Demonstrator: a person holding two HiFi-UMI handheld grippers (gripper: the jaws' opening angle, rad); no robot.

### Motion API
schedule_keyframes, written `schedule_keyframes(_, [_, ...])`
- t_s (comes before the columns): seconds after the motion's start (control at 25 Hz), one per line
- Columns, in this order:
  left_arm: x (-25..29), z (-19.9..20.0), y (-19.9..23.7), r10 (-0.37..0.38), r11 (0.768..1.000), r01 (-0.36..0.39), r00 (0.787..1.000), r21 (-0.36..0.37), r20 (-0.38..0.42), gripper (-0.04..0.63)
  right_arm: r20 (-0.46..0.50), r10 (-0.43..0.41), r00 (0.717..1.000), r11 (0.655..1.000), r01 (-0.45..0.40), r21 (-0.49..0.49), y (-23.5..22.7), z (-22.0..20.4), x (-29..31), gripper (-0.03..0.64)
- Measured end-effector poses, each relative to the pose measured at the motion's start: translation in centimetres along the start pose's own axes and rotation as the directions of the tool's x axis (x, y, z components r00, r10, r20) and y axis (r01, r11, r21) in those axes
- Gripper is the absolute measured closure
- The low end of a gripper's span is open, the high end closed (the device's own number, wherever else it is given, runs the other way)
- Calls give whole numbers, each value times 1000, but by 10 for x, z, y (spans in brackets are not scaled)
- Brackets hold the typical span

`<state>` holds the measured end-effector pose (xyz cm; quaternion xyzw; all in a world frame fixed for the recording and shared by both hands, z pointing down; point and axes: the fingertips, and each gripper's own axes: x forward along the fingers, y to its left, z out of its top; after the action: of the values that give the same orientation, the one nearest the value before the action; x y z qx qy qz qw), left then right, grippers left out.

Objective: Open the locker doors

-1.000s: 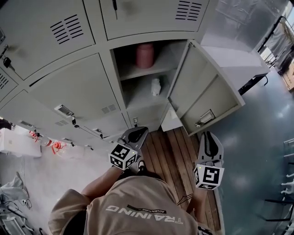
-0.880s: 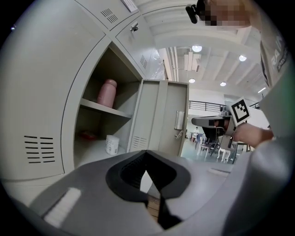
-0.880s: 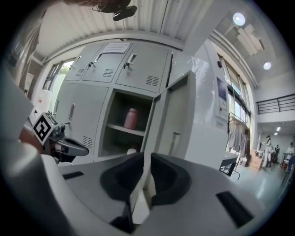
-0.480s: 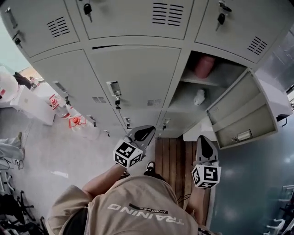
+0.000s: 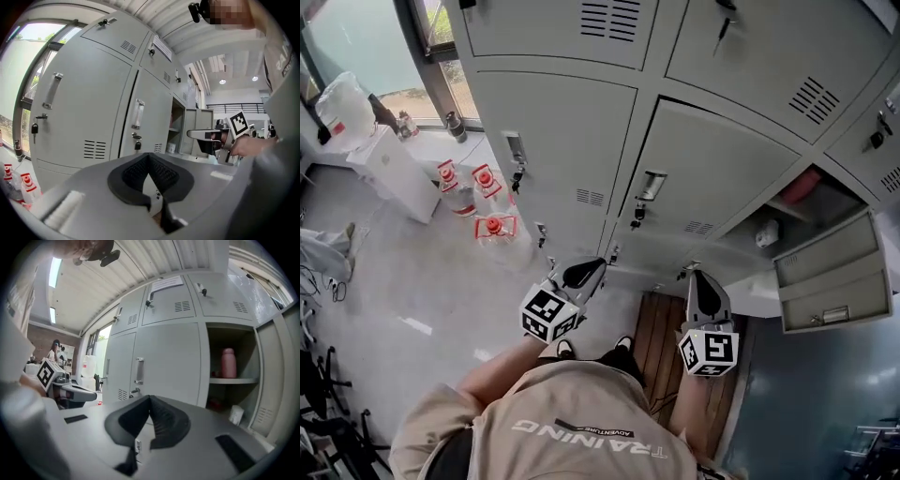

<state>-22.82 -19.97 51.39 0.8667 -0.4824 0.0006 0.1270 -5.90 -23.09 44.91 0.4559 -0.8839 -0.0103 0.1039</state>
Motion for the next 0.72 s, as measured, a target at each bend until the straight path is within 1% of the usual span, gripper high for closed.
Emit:
schedule_keyframes(0.08, [7,0,-2,1,999,-1,1000,-52,6,588,16,20,1000,999,-21,35,-8,2,3,606])
schedule_keyframes(0.12, [19,-1,-17,0,997,1,1000,-80,13,588,15,29,999,999,-30,43,-24,-1,-3,606])
schedule_keyframes(0.16, [37,-1,-37,4,996,-2,1000,-92,20,588,12,37,999,998,-37,43,-48,-5,-13,606])
schedule_keyframes(0.24, [78,5,-76,21,997,-18,999,-69,37,588,30,58,998,997,-60,55,-104,-10,-27,606])
schedule_keyframes(0.36, [145,21,-120,46,999,-45,998,-12,51,588,110,100,989,989,-111,99,-179,-6,-32,606])
schedule_keyframes(0.44, [178,26,-140,50,999,-50,998,-4,44,588,138,118,983,986,-133,98,-209,-1,-29,606])
schedule_keyframes(0.56, [193,32,-137,44,999,-44,999,20,22,588,171,151,974,983,-167,81,-209,12,-5,606])
schedule_keyframes(0.64, [197,37,-127,55,997,-56,998,53,11,588,188,182,965,978,-198,67,-199,19,12,606])
schedule_keyframes(0.72, [203,41,-118,75,995,-76,997,66,12,588,192,210,959,974,-223,48,-191,21,25,604])
